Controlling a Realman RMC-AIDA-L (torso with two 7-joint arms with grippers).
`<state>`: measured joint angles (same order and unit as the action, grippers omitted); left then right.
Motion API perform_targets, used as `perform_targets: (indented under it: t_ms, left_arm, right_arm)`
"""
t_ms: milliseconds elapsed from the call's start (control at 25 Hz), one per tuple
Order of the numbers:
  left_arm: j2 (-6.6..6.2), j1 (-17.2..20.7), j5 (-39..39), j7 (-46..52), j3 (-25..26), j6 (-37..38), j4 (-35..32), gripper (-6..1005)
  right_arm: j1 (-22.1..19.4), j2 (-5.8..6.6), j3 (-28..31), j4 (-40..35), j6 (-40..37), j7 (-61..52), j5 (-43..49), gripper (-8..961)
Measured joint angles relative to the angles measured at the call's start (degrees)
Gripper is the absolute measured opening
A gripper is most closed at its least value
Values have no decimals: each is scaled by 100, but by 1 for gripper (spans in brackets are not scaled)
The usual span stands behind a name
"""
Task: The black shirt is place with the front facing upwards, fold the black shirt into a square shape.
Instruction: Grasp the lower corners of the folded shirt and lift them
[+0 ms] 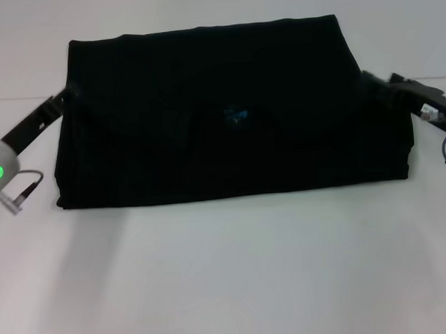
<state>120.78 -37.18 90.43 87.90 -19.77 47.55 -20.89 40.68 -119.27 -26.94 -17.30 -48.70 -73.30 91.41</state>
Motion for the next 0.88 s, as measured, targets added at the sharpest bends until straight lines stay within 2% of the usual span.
perform_targets:
  t_ms: [120, 160, 200, 240, 320, 440, 520, 720, 880]
  left_arm:
    - [-439, 314, 15, 1310, -1014, 588, 41, 552]
    - [-439, 314, 15, 1310, -1014, 588, 41, 602]
    - [-543, 385, 31, 1604, -1256, 744, 37, 652]
    - [-730, 520, 136, 2069, -1654, 1021, -37, 652]
    - [-913, 651, 543, 2642, -1939, 1328, -242, 651]
    - [-1005, 696, 1399, 3111, -1967, 1460, -525, 650]
    - [-1010, 703, 1811, 3200, -1938, 1446, -659, 650]
    - [-990, 681, 2299, 3191, -1949, 1202, -758, 649]
    - [-974, 667, 2370, 3163, -1993, 1004, -761, 648]
  right_arm:
    - [-304, 51, -607, -166, -874, -3, 12, 687]
    - [-399, 60, -843, -255, -1144, -4, 32, 708]
    - [-489, 59, -1079, -343, -1368, -5, 71, 730]
    - [-576, 62, -1306, -450, -1613, -6, 130, 752]
    - [-721, 62, -1680, -615, -2036, -6, 337, 772]
    - [-788, 52, -1965, -693, -2435, 26, 707, 766]
    - [-794, 22, -2107, -701, -2575, 51, 968, 764]
    - [-795, -51, -2312, -650, -2627, 238, 1192, 763]
    - [-798, -61, -2365, -616, -2623, 260, 1184, 763]
